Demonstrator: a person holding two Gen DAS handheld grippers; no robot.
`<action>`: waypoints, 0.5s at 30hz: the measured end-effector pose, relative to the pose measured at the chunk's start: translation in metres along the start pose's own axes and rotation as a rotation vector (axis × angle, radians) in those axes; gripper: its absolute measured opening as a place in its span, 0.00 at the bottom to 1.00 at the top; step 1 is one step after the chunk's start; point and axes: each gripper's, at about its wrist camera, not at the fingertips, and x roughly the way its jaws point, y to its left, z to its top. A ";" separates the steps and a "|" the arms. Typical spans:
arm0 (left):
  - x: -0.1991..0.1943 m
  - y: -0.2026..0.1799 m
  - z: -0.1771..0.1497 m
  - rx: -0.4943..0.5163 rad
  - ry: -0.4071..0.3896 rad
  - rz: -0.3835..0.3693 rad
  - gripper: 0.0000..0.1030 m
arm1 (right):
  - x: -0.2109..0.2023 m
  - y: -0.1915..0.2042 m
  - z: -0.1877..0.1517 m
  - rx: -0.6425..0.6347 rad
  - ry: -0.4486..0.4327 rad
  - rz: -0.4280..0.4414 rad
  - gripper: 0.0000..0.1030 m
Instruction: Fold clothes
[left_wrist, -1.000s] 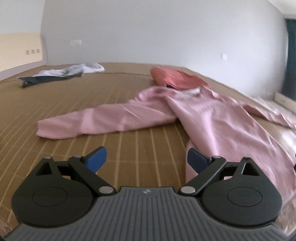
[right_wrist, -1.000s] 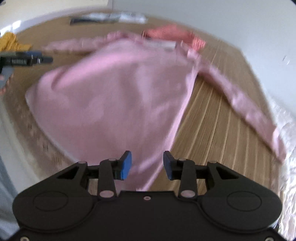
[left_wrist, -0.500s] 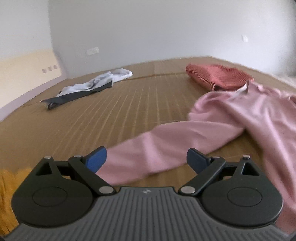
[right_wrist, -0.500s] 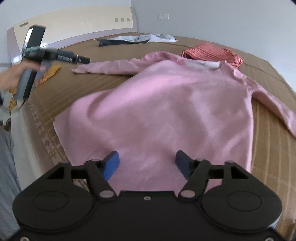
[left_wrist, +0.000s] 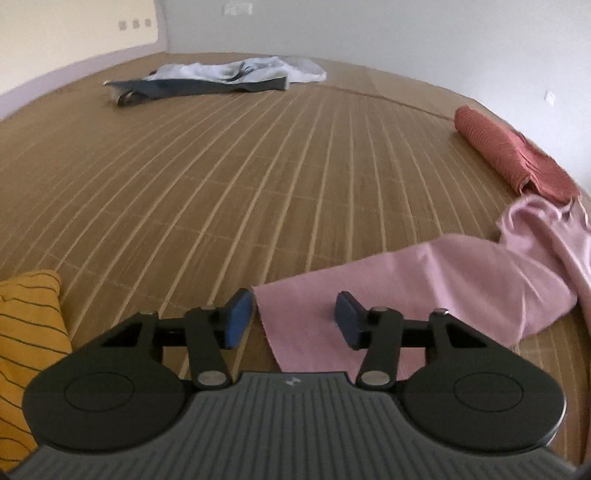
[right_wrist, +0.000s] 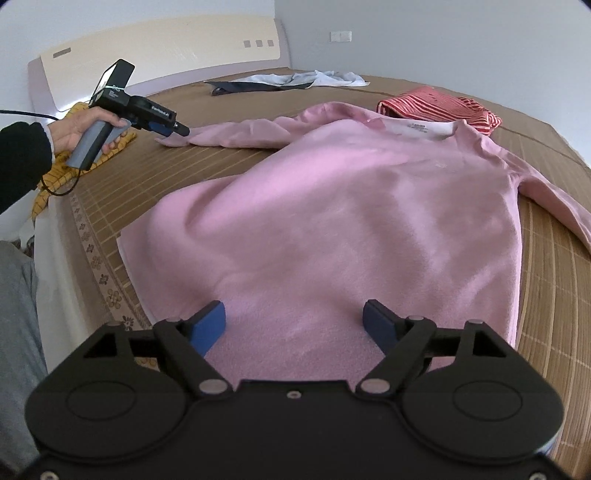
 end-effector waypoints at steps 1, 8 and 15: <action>-0.001 -0.003 -0.002 0.002 -0.004 -0.002 0.36 | 0.000 0.001 0.000 -0.002 0.001 -0.001 0.82; -0.034 -0.032 -0.001 0.058 -0.147 0.015 0.05 | 0.002 0.003 -0.002 -0.007 -0.010 -0.009 0.84; -0.138 -0.051 -0.007 0.239 -0.238 -0.189 0.05 | 0.003 0.003 -0.001 -0.009 -0.004 -0.020 0.84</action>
